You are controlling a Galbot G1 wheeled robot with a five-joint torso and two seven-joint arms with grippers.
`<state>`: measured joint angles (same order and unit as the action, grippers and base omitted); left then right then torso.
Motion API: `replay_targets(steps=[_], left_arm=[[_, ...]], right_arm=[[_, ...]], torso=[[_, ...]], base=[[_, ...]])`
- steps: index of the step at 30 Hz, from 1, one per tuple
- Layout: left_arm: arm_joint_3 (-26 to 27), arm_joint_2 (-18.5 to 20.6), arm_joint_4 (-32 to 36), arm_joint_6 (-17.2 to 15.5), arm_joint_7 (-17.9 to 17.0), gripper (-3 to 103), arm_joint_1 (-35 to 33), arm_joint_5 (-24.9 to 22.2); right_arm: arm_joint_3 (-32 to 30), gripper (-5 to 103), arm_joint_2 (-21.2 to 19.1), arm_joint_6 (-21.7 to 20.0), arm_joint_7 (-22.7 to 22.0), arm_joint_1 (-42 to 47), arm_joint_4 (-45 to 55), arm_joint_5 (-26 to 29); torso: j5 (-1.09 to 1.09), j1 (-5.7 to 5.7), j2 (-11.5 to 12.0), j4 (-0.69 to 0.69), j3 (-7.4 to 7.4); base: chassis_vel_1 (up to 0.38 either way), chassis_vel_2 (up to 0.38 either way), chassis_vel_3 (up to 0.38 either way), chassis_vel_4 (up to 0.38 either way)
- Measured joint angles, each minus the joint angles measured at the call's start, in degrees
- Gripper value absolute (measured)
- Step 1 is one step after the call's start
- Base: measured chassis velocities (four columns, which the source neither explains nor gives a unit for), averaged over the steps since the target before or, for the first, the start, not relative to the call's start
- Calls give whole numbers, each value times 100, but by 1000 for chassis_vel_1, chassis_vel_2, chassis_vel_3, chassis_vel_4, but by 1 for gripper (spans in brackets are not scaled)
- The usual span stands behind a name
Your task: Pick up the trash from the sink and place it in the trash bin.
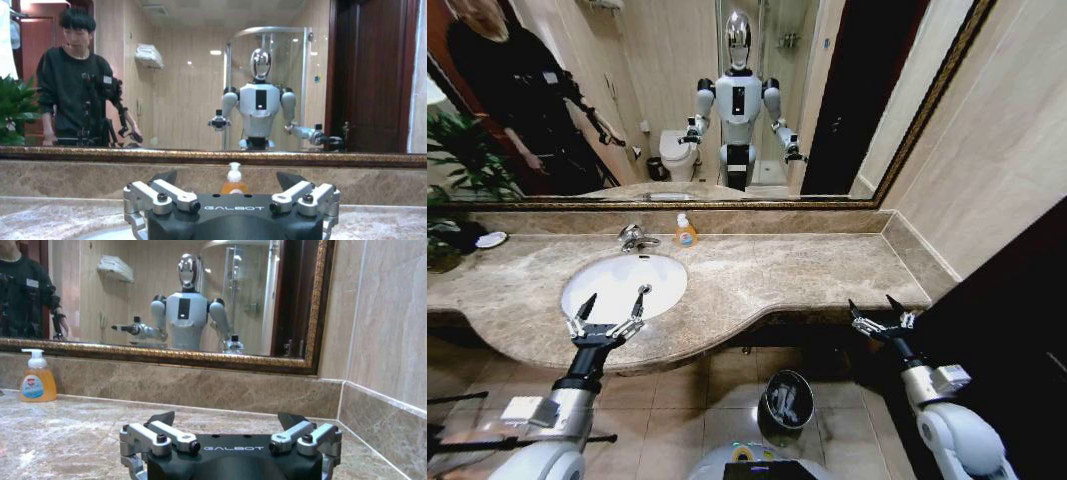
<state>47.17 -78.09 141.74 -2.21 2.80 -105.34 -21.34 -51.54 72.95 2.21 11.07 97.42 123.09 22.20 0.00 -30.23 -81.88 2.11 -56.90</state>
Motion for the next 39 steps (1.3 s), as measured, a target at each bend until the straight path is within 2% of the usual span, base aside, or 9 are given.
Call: replay_targets(steps=[39], left_arm=[[0, 0, 0, 0, 0, 100, 0, 0]], right_arm=[[0, 100, -1, 2, 6, -1, -9, 6]], torso=[[0, 0, 0, 0, 0]], base=[[0, 0, 0, 0]])
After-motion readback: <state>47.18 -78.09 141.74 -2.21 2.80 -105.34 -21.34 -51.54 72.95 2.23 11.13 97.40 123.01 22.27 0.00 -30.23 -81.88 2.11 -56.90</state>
